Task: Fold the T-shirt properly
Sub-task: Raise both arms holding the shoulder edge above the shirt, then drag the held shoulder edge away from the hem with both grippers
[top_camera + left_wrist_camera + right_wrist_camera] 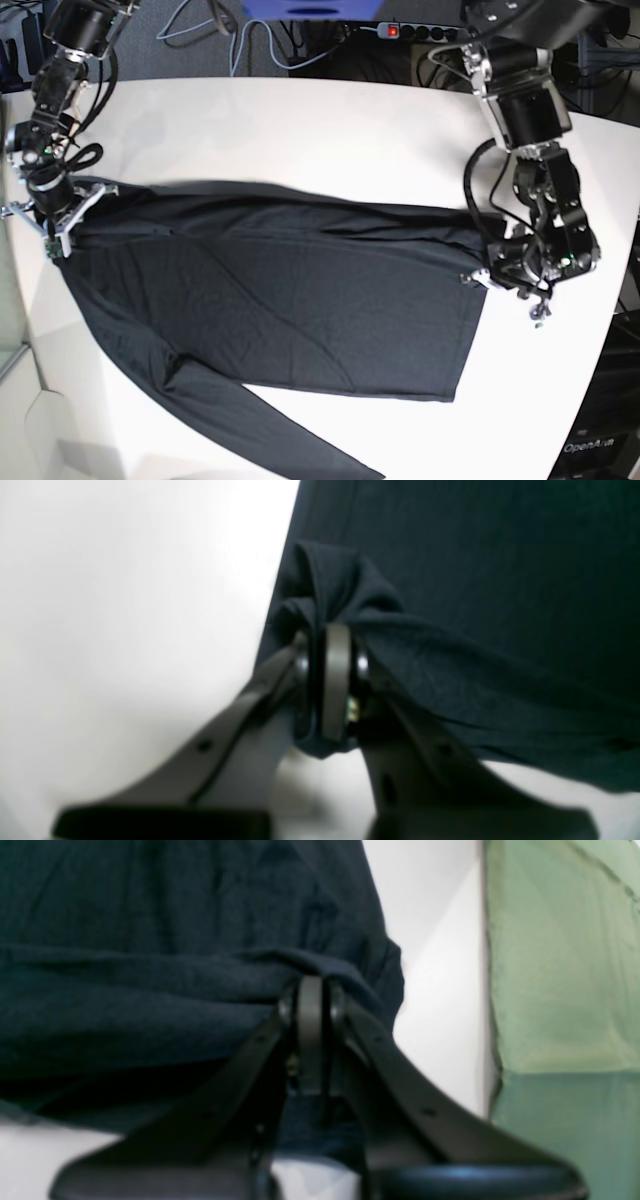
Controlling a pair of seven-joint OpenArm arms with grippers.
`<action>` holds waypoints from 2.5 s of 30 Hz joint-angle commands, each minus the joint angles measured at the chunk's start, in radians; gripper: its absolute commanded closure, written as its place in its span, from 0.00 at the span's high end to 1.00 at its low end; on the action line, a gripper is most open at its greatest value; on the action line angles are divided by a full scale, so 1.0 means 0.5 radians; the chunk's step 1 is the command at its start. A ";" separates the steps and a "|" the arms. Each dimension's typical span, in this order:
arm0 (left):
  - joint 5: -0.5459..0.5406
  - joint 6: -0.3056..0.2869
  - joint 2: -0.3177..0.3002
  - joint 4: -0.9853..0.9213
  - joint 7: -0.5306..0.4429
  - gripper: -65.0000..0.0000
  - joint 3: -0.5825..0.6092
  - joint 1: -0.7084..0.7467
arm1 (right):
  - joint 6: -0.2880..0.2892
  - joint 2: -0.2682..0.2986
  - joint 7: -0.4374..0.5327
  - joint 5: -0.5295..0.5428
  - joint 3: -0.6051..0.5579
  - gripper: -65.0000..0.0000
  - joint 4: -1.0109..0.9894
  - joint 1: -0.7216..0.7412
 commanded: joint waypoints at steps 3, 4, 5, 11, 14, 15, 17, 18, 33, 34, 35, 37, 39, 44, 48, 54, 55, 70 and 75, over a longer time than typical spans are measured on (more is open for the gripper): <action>-0.010 -0.001 -0.016 0.028 -0.024 0.03 -0.002 -0.077 | -0.007 0.028 0.045 0.009 0.007 0.01 0.034 0.047; -0.010 -0.001 -0.016 0.028 -0.024 0.03 -0.002 -0.077 | -0.007 0.028 0.045 0.009 0.007 0.01 0.031 0.059; -0.010 -0.001 -0.016 0.028 -0.024 0.03 -0.002 -0.077 | -0.007 0.028 0.045 0.009 0.007 0.01 0.028 0.062; -0.013 -0.001 -0.016 0.028 -0.042 0.03 -0.005 -0.077 | -0.007 0.043 0.045 0.006 0.013 0.01 -0.119 0.133; -0.013 -0.001 -0.016 0.028 -0.042 0.03 -0.005 -0.077 | -0.007 0.080 0.057 0.006 0.016 0.01 -0.175 0.139; -0.013 -0.001 -0.022 0.028 -0.045 0.03 -0.015 -0.077 | -0.013 0.086 0.057 0.006 0.016 0.01 -0.175 0.139; -0.025 -0.001 -0.047 0.028 -0.045 0.03 -0.091 -0.080 | -0.016 0.092 0.060 0.009 0.019 0.01 -0.172 0.170; -0.028 -0.001 -0.047 0.028 -0.045 0.03 -0.125 -0.080 | -0.016 0.092 0.060 0.009 0.019 0.01 -0.172 0.182; -0.028 -0.016 -0.041 0.028 -0.045 0.03 -0.156 -0.117 | -0.013 0.126 0.054 0.009 0.053 0.01 -0.175 0.210; -0.028 -0.016 -0.041 0.028 -0.045 0.03 -0.156 -0.117 | -0.013 0.129 0.057 0.009 0.053 0.01 -0.175 0.210; -0.032 -0.016 -0.041 0.028 -0.045 0.03 -0.156 -0.117 | -0.013 0.129 0.057 0.009 0.050 0.01 -0.175 0.210; -0.032 -0.016 -0.041 0.028 -0.045 0.03 -0.156 -0.117 | -0.013 0.129 0.057 0.009 0.050 0.00 -0.175 0.210; -0.032 -0.016 -0.041 0.028 -0.045 0.03 -0.159 -0.117 | -0.013 0.129 0.057 0.009 0.050 0.00 -0.175 0.210; -0.032 -0.016 -0.038 0.028 -0.048 0.03 -0.159 -0.123 | -0.013 0.123 0.057 0.009 0.046 0.00 -0.175 0.234; -0.035 -0.019 -0.038 0.028 -0.048 0.04 -0.159 -0.126 | -0.013 0.129 0.057 0.009 0.046 0.00 -0.230 0.250; -0.035 -0.019 -0.038 0.031 -0.048 0.04 -0.153 -0.185 | -0.013 0.153 0.057 0.006 0.043 0.00 -0.328 0.314; -0.035 -0.019 -0.038 0.031 -0.048 0.04 -0.143 -0.194 | -0.013 0.153 0.057 0.006 0.043 0.00 -0.328 0.314; -0.016 -0.016 -0.044 0.028 -0.159 0.54 0.041 -0.194 | -0.010 0.156 0.045 0.006 0.043 0.53 -0.331 0.302; -0.032 -0.022 -0.059 0.059 -0.159 0.71 0.044 -0.135 | -0.007 0.160 0.060 0.006 0.046 0.81 -0.322 0.243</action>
